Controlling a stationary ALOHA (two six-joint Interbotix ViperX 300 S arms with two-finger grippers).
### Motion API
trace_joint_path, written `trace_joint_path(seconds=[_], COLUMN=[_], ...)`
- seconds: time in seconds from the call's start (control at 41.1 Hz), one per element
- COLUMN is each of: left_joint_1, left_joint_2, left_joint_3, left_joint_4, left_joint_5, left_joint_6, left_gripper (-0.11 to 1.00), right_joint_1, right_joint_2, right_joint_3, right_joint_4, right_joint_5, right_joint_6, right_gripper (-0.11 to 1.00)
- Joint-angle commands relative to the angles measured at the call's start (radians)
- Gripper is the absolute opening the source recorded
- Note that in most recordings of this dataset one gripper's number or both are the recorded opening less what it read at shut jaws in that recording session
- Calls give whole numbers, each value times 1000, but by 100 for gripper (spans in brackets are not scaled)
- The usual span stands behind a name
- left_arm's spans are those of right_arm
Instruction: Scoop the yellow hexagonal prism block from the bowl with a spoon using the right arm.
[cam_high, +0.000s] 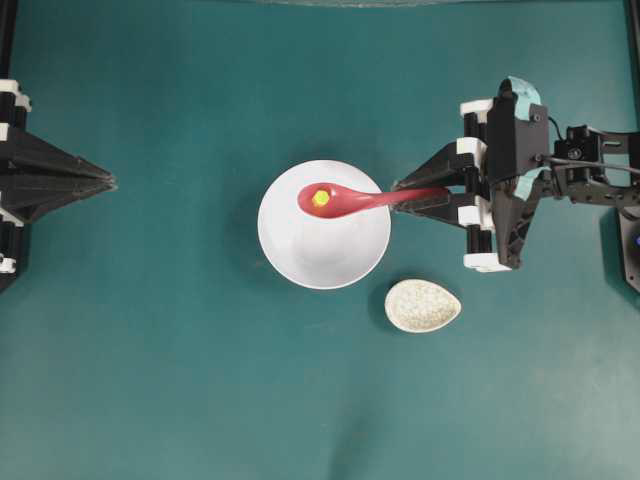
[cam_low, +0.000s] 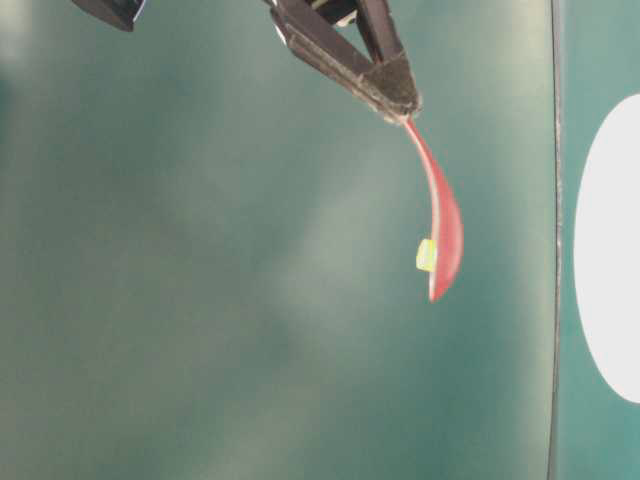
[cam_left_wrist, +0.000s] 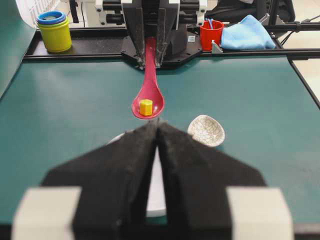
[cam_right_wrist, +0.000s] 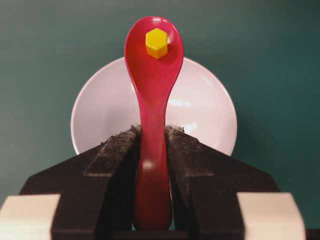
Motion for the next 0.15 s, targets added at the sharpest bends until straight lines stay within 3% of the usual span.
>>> trace_joint_path(seconds=[0.0,0.122], left_joint_1=[0,0], left_joint_2=[3,3], left_joint_3=[-20,-21], left_joint_4=[0,0], left_joint_5=[-14,-14], left_joint_6=[2,3], left_gripper=[8,8], right_joint_1=[0,0], right_joint_2=[-18,-18], right_joint_3=[-29,-31], right_joint_4=[-2,-2], right_joint_5=[-11,-11], right_joint_6=[-2,-5], right_gripper=[24,24])
